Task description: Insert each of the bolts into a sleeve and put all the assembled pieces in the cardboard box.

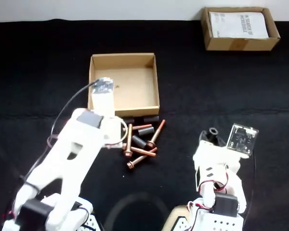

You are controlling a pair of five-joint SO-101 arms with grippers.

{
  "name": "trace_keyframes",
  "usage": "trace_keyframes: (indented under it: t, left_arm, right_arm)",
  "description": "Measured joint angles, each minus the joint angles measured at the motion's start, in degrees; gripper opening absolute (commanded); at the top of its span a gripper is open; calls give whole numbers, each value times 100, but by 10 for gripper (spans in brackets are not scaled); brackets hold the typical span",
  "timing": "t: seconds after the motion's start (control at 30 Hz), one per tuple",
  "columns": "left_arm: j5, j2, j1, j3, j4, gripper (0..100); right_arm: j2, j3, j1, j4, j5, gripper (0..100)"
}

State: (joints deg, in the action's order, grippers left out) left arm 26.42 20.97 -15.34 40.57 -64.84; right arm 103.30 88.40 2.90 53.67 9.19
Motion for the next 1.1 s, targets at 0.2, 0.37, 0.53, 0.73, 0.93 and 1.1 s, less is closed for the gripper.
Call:
trace_keyframes:
  t: [0.2,0.37,0.53,0.73,0.93,1.1]
  left_arm:
    - [0,-651,-651,-624,0,48]
    - [0,-976,-1433,-1064,97,48]
    - [-9,-1582,-1908,-1556,316,50]
    - [-9,-2602,-2259,-2277,18,49]
    - [-9,-3341,-2330,-3042,-844,48]
    - [18,-3631,-2163,-3270,-1011,32]
  right_arm:
    - [53,88,185,35,0,7]
    - [53,105,202,35,0,7]
    - [53,105,202,35,0,7]
    - [53,105,202,35,0,7]
    - [53,211,202,35,0,7]
    - [70,369,202,35,0,7]
